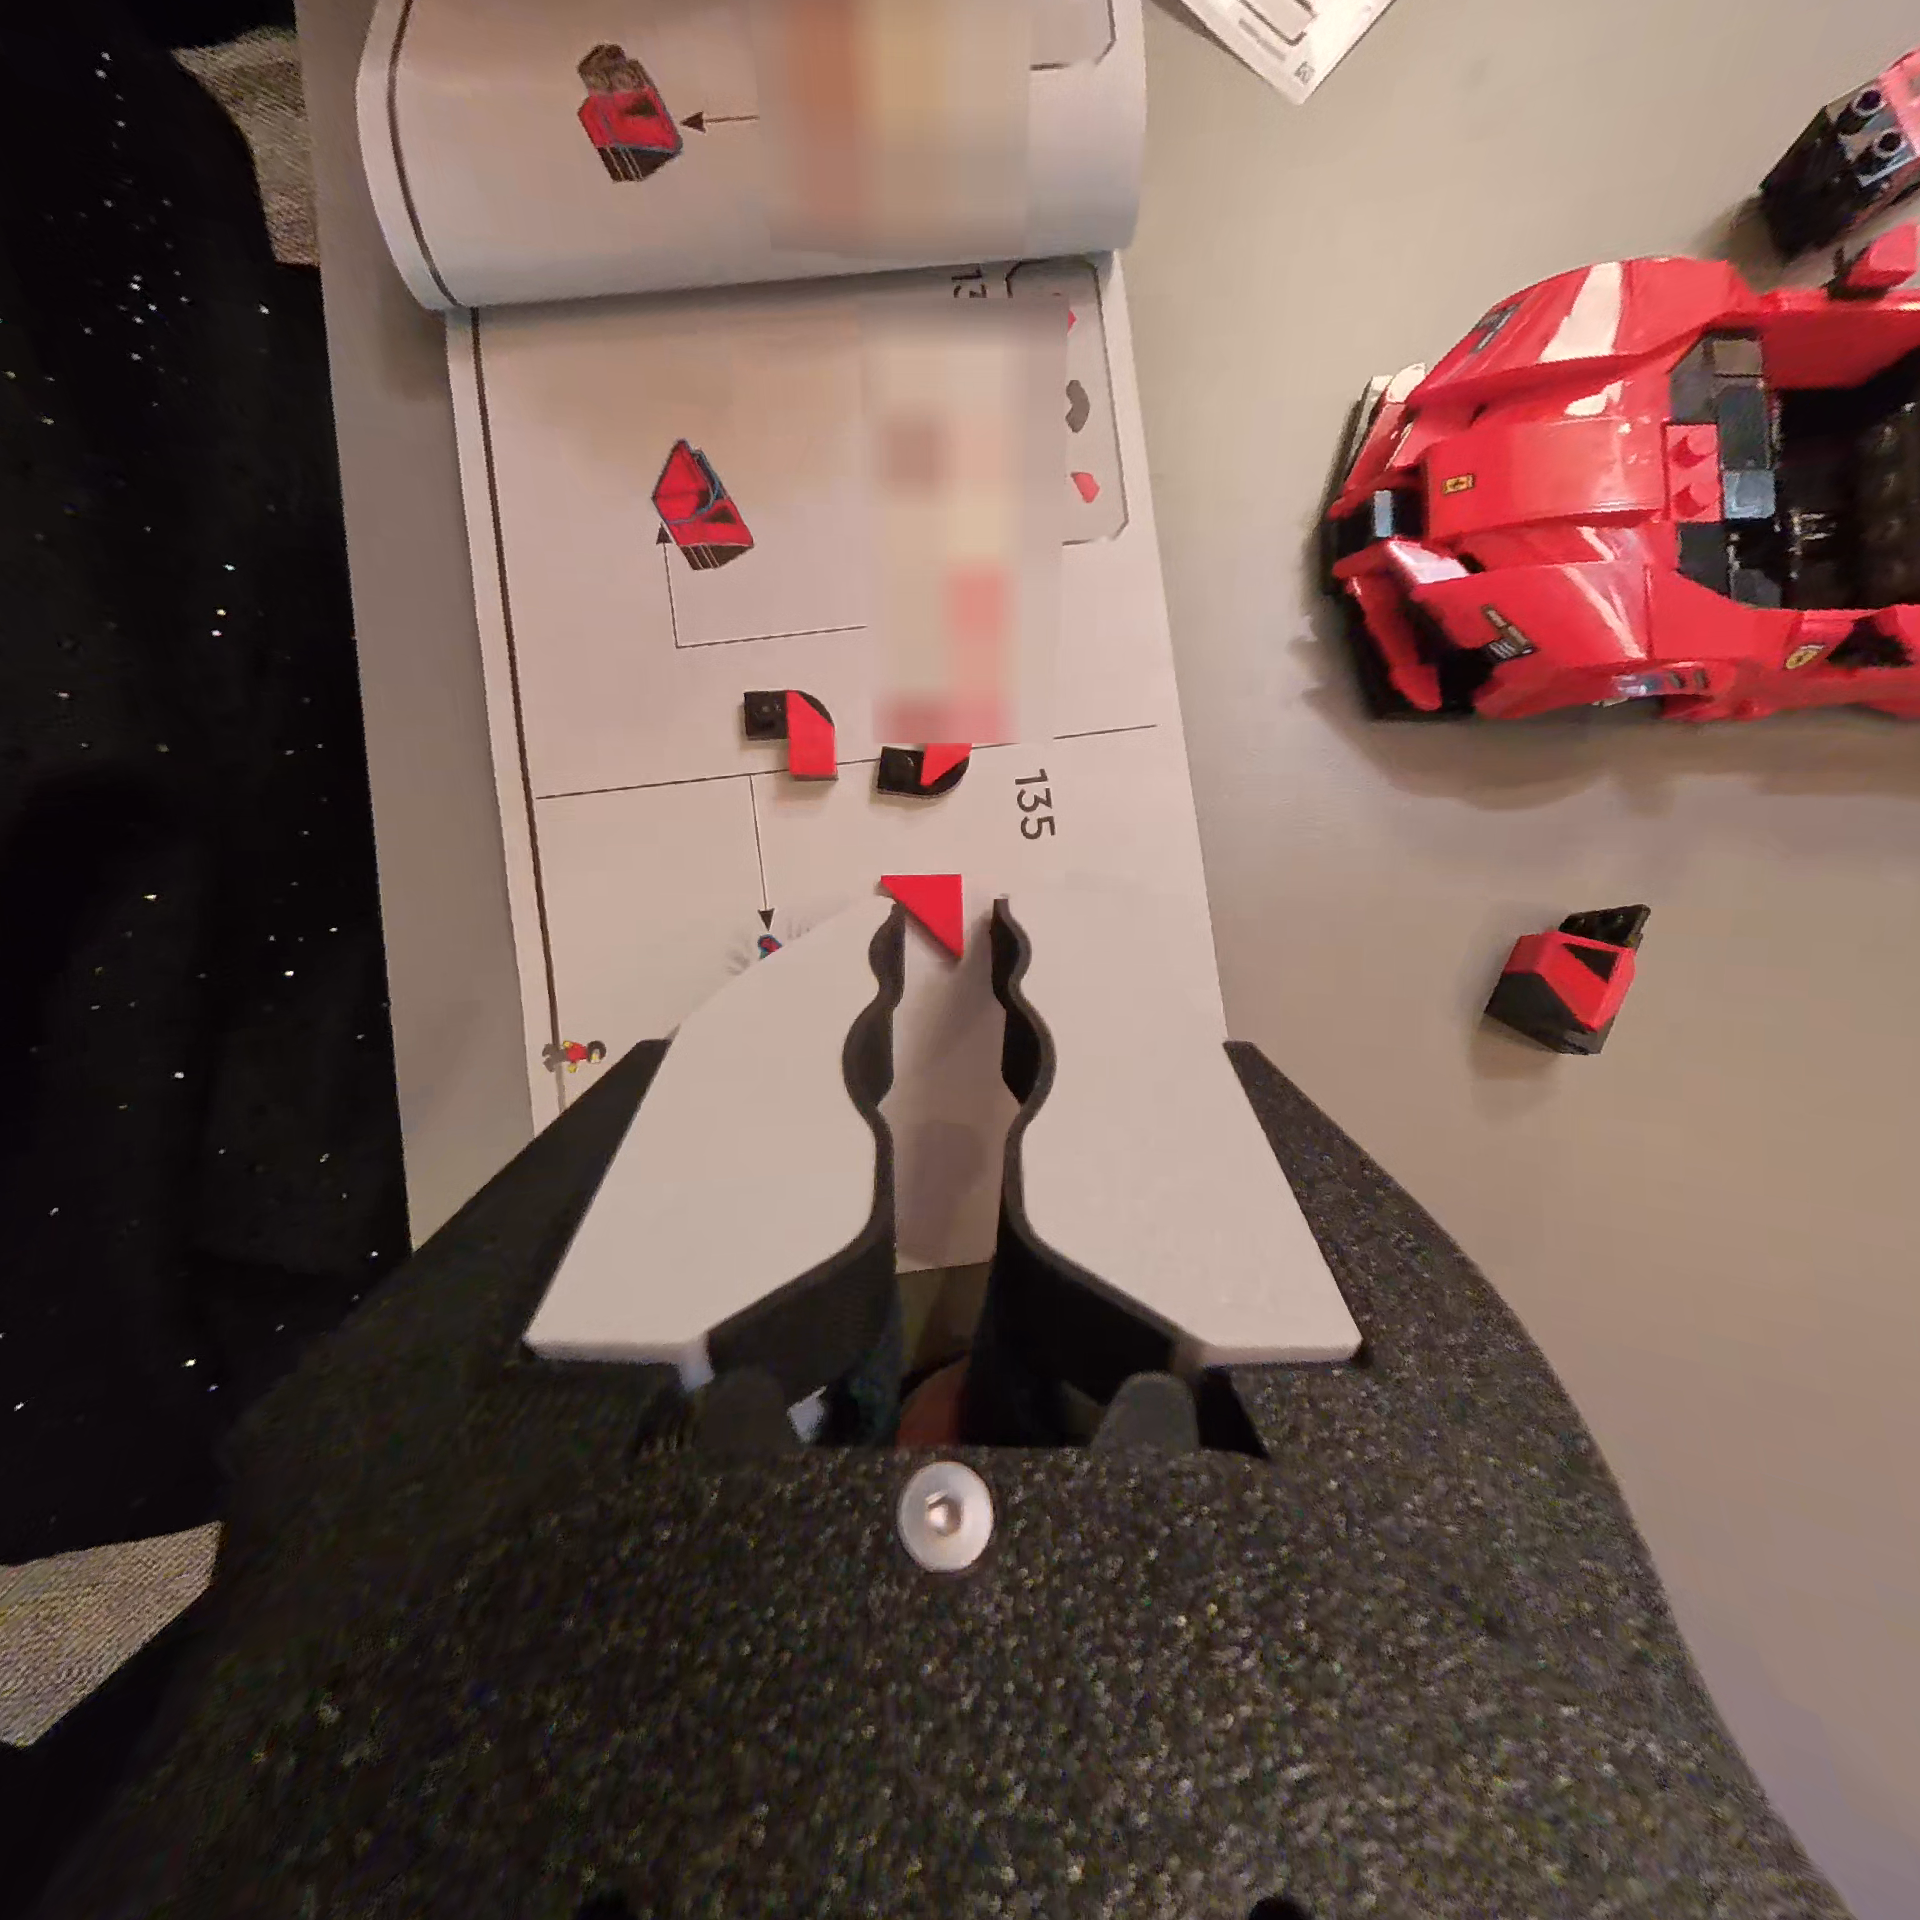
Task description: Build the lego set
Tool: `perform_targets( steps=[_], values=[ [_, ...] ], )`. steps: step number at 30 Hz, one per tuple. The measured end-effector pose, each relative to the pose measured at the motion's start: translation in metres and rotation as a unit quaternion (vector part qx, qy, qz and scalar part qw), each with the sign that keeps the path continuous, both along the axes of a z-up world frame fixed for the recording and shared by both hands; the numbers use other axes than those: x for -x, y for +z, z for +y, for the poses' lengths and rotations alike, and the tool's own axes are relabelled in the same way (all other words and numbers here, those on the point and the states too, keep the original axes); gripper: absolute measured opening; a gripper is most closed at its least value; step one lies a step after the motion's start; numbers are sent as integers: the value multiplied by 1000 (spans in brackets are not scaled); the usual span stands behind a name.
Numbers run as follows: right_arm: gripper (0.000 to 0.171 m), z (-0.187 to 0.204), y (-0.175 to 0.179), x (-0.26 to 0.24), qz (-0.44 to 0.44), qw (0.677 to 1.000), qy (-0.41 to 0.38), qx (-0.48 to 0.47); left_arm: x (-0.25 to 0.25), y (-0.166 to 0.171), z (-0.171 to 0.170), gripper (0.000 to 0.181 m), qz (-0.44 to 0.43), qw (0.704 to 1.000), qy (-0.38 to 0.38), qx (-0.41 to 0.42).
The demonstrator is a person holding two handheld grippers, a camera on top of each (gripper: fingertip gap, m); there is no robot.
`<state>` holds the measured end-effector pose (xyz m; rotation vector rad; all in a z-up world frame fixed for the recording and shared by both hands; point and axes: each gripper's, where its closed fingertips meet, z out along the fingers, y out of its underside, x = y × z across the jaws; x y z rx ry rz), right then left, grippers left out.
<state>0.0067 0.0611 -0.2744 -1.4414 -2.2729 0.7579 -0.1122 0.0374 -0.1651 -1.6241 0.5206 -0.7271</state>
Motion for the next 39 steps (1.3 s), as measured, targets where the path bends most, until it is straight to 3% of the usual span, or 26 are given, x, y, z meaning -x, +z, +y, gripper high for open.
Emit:
perform_targets(
  steps=[3, 16, 24, 39],
  values=[
    [9, -3, 0, -1, 4, 1000, 9, 6, 5, 0, 3, 9, -1, 1000, 17, -4],
    [7, -6, 1, -8, 1, 1000, -8, 1, 11, -3, 8, 7, 20, 999, 49, -8],
    [24, -4, 9, -9, -12, 999, -27, 16, 11, -3, 7, 7, 17, 999, 47, -6],
    [21, -13, 2, 23, -21, 998, -29, 44, 10, -3, 7, 7, 15, 999, 43, -5]
  ],
)
